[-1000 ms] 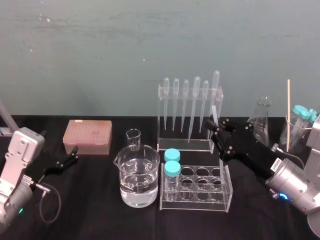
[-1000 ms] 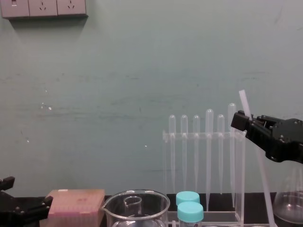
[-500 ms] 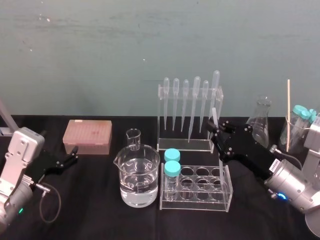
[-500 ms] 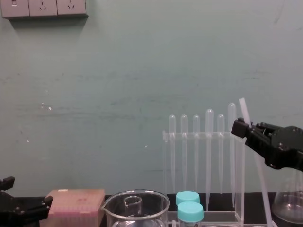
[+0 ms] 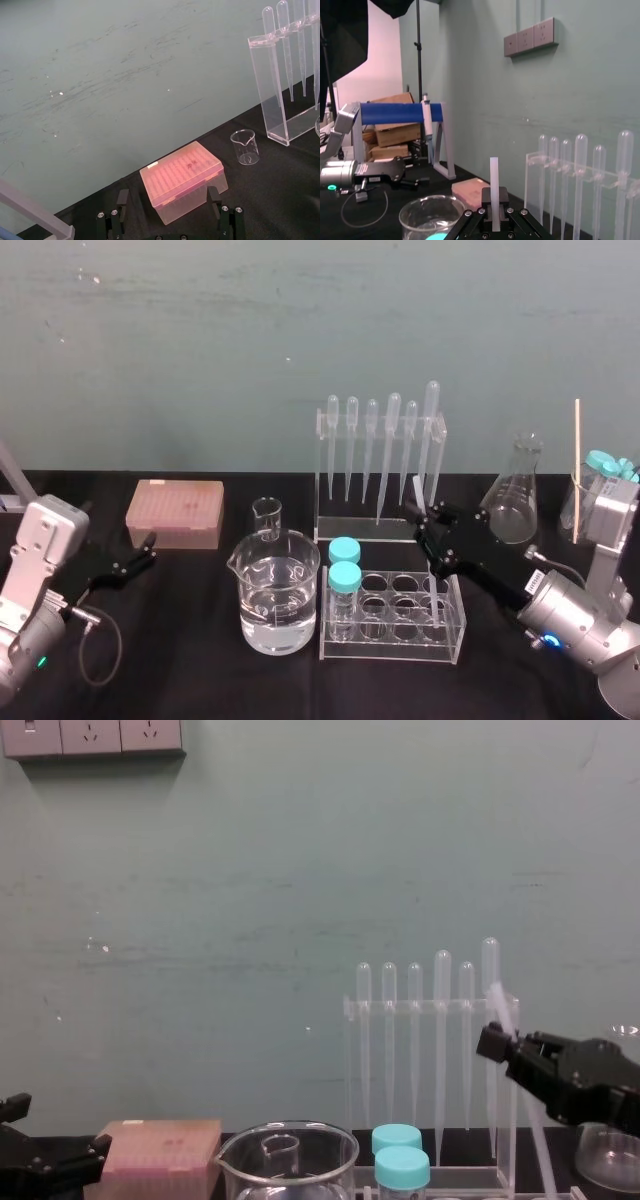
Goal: Pick up the stirring rod with one hand, then place it down.
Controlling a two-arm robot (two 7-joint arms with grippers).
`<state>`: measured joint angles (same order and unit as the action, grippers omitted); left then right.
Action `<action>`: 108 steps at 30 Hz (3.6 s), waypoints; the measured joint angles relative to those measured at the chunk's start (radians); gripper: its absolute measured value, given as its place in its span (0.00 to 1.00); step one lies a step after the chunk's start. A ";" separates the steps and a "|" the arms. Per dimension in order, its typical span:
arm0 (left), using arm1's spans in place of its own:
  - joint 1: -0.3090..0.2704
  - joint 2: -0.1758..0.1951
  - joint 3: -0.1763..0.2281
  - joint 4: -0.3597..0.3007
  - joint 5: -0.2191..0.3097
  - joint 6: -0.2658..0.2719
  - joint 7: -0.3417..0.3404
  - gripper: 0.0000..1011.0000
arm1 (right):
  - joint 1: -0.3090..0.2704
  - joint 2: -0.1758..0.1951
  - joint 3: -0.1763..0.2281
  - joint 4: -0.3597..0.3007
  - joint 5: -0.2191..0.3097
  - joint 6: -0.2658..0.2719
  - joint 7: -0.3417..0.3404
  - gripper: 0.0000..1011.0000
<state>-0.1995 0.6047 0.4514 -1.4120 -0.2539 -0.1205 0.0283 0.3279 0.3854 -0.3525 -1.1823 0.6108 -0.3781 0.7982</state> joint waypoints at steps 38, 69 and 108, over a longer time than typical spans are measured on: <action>0.000 0.000 0.000 0.000 0.000 0.000 0.000 0.99 | 0.079 -0.029 -0.045 0.154 -0.013 -0.007 0.071 0.12; 0.000 0.000 0.000 0.000 0.000 0.000 0.000 0.99 | 0.078 -0.049 -0.002 0.084 -0.062 -0.142 -0.008 0.99; 0.000 0.000 0.000 0.000 0.000 0.000 0.000 0.99 | -0.115 -0.019 0.181 -0.076 -0.103 0.181 -0.414 0.99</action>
<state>-0.1996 0.6047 0.4514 -1.4120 -0.2539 -0.1205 0.0283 0.2127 0.3660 -0.1712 -1.2584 0.5073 -0.1973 0.3840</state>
